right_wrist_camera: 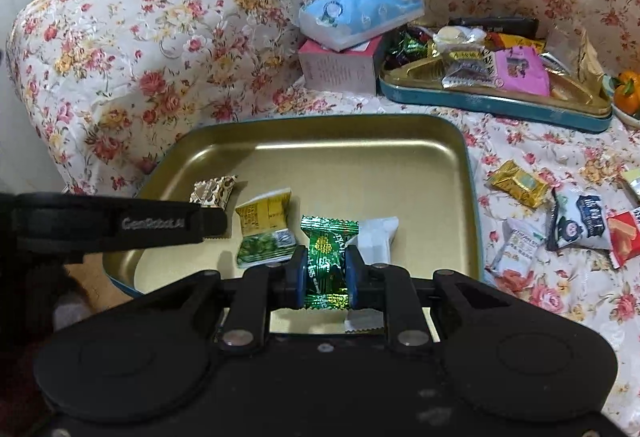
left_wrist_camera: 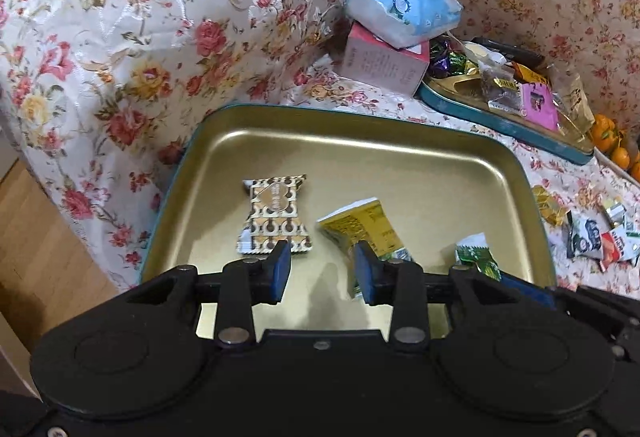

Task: Organize snacks
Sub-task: 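Open the left tool over the tray while the right tool releases the green foil candy, then move both open tools back toward the scattered snacks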

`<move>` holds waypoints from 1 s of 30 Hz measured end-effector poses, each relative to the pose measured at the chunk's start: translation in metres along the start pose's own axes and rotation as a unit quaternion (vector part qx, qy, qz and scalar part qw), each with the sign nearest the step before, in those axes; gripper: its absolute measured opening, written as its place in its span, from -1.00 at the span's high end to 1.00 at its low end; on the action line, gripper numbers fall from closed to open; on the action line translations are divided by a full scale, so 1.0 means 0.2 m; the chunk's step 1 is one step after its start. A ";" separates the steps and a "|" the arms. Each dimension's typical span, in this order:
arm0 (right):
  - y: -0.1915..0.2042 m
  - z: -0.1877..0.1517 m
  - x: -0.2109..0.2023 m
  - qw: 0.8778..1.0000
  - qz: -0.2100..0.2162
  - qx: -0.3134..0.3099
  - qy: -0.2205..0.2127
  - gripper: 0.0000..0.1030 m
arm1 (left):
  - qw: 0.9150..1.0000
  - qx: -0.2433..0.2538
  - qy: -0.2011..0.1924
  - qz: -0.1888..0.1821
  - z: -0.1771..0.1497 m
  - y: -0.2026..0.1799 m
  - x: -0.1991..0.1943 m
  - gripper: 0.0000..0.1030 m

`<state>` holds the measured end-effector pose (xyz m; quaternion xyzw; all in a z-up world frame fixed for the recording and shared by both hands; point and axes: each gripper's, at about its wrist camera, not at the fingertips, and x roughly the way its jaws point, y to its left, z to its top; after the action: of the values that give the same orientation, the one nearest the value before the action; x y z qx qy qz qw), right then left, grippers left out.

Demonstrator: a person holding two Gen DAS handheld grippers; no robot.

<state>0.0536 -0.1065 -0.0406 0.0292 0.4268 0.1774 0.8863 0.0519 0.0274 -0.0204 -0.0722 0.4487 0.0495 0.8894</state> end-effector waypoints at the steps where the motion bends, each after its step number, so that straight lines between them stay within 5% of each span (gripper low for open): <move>1: 0.00 0.00 0.01 1.000 0.002 0.000 0.001 0.58 | 1.000 0.004 0.000 0.001 -0.01 0.00 -0.01 0.12; 16: -0.05 -0.10 -0.19 0.999 -0.010 0.007 -0.038 0.54 | 0.999 0.052 0.007 -0.002 -0.24 -0.16 -0.21 0.12; 30: -0.60 -0.42 -0.55 0.987 -0.115 0.101 -0.056 0.54 | 0.986 0.156 -0.007 -0.062 -0.36 -0.69 -0.31 0.12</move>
<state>-0.0395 -0.2642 -0.0359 0.0788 0.3925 0.0285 0.9159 -0.0206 -0.1231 -0.0009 0.0402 0.4389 -0.0762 0.8944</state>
